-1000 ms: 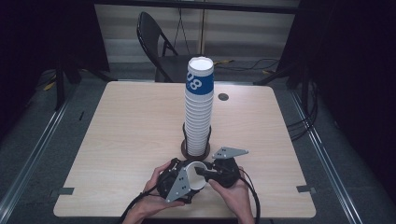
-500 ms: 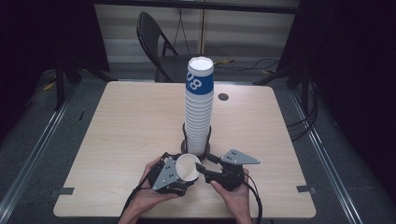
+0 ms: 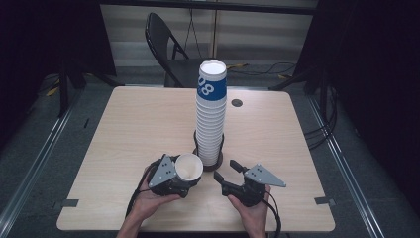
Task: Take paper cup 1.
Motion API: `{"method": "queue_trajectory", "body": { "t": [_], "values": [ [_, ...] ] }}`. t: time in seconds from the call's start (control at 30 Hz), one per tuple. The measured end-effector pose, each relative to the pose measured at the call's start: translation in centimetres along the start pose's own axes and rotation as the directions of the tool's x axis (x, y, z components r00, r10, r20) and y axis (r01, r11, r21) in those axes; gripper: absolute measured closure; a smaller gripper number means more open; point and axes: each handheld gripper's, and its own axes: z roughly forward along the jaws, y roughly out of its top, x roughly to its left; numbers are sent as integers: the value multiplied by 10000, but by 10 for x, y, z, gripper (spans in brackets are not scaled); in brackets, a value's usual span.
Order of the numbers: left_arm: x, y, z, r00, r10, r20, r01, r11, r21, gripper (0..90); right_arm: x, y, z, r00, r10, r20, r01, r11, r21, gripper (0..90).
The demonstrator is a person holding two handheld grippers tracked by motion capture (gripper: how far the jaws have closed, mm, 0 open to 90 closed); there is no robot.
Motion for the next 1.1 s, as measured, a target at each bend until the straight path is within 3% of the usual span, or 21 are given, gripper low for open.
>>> {"method": "queue_trajectory", "body": {
  "t": [0.1,0.23,0.27,0.43,0.53,0.63,0.73,0.97,1.0,1.1],
  "values": [
    [13,1,-6,9990,-399,-212,394,9989,-239,185,-1,-9,0,9984,-121,554,134,9997,-228,233],
    [22,3,-10,9981,-485,-371,464,9973,-569,185,-2,-14,1,9967,3,815,18,9997,-255,218],
    [27,5,-12,9970,-526,-575,489,9967,-648,186,0,-18,2,9936,-330,1084,348,9993,-151,223],
    [39,6,-15,9918,-758,-1027,703,9959,-565,185,1,-25,3,9922,-332,1202,363,9991,-239,198],
    [47,5,-13,9848,-1140,-1307,1075,9926,-558,184,0,-30,3,9930,-300,1143,333,9991,-273,212],
    [58,3,-11,9744,-1597,-1581,1472,9852,-879,183,1,-34,4,9919,-309,1229,349,9989,-304,204],
    [64,1,-8,9627,-1930,-1896,1809,9803,-790,181,-1,-39,5,9920,-205,1249,259,9988,-415,201],
    [75,0,1,9516,-2353,-1979,2206,9708,-939,181,-1,-46,8,9930,-205,1167,255,9988,-420,223],
    [76,1,3,9445,-2527,-2099,2404,9671,-829,181,-1,-46,8,9930,-205,1167,255,9988,-420,223],
    [80,2,9,9413,-2610,-2142,2486,9650,-837,180,-1,-47,8,9933,-241,1129,295,9985,-466,221]
  ]
}}
